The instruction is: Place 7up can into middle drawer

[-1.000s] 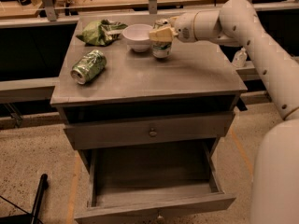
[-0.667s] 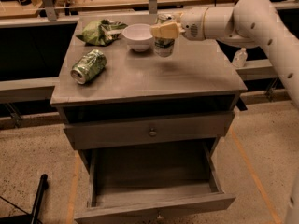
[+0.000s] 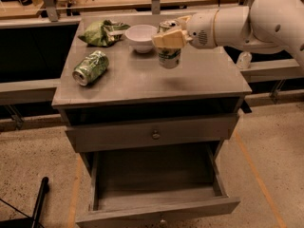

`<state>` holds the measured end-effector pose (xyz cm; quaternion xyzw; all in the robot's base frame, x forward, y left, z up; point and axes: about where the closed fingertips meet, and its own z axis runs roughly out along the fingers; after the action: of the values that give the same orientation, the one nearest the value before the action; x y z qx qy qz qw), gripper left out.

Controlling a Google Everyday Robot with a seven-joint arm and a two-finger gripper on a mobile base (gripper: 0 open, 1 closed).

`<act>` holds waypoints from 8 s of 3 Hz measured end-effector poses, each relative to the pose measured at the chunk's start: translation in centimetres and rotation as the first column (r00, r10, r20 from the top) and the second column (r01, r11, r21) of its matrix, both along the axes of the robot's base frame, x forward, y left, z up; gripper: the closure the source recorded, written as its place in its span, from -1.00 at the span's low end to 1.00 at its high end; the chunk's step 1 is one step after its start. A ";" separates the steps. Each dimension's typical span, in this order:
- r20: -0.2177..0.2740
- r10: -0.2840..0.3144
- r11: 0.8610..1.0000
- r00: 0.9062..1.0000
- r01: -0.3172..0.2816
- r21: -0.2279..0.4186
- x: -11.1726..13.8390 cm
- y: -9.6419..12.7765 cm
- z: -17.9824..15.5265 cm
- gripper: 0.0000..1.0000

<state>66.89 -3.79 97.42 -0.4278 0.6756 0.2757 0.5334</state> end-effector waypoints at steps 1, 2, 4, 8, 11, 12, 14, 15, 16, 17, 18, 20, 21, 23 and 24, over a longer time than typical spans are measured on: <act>0.001 0.004 1.000 1.000 -0.004 0.006 0.1 0.0 -0.1 1.00; 0.046 0.071 0.995 0.996 -0.074 0.069 -2.2 -0.1 -0.3 1.00; 0.140 0.242 0.954 0.960 -0.262 0.148 -12.3 0.3 -3.3 1.00; -0.038 0.369 0.906 0.929 -0.350 0.239 -19.6 0.5 -15.7 1.00; 0.003 0.225 0.971 0.974 -0.225 0.082 -18.6 -4.4 -26.8 1.00; 0.003 0.226 0.971 0.974 -0.226 0.083 -18.6 -4.4 -26.7 1.00; 0.013 0.228 0.965 0.974 -0.228 0.133 -17.3 -6.5 -35.6 1.00; 0.080 0.261 0.952 0.962 -0.270 0.144 -16.9 -7.1 -39.5 1.00; 0.080 0.261 0.952 0.962 -0.271 0.144 -16.9 -7.1 -39.5 1.00; 0.099 0.284 0.943 0.954 -0.297 0.149 -16.3 -6.4 -40.1 1.00; 0.135 0.245 0.955 0.960 -0.263 0.140 -14.7 -5.8 -42.1 1.00; 0.093 0.185 0.981 0.978 -0.189 0.035 -12.6 -5.1 -46.7 1.00; 0.047 0.189 0.980 0.981 -0.192 0.060 -11.9 -4.9 -49.0 0.73; 0.001 0.246 0.961 0.969 -0.244 0.127 -10.7 -4.9 -52.4 -0.20; 0.006 0.261 0.961 0.965 -0.261 0.092 -10.5 -4.9 -52.7 -0.66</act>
Offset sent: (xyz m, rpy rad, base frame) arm -0.1123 -0.0231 -0.0129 0.3038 -0.1962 0.3148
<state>56.37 -8.64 44.70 -0.4870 0.6017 0.3759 0.5094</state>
